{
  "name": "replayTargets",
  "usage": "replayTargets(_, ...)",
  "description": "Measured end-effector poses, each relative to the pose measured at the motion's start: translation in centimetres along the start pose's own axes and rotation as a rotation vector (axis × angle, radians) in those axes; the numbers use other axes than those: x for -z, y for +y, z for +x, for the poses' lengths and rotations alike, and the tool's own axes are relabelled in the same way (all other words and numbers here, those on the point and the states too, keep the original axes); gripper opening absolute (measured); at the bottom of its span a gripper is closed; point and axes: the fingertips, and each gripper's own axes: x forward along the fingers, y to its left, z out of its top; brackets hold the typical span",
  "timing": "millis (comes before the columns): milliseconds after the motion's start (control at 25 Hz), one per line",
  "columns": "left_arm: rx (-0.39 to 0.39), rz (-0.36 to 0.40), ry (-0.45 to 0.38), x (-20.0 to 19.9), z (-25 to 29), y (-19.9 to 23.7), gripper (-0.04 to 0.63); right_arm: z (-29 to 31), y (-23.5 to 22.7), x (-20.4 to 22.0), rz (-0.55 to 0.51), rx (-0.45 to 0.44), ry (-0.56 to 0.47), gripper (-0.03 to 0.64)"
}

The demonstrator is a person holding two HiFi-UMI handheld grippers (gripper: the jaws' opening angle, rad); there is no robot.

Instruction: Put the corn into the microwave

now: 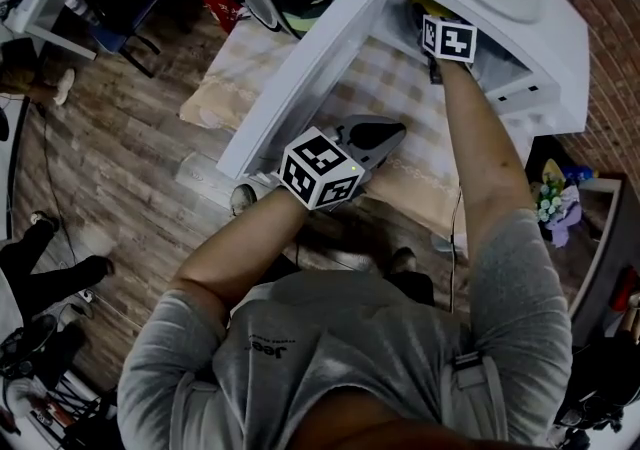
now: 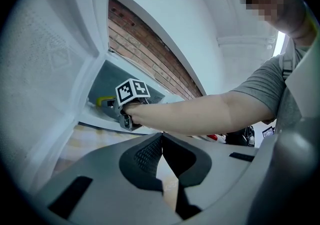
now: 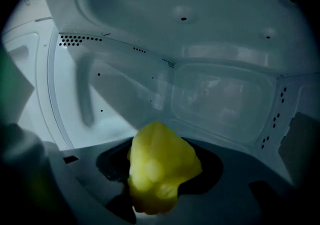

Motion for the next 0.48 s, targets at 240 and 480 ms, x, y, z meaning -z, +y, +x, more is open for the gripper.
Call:
replayTargets(240,0.005,-0.007,0.003,-0.1,0.2,-0.1,0.018,0.3,-0.2,0.7,0.012,0.007,0.028,0.242)
replayTargets(480,0.007,-0.009,0.003,-0.3,0.3,-0.2,0.018,0.4,-0.2,1.3,-0.009,0.013,0.066,0.241)
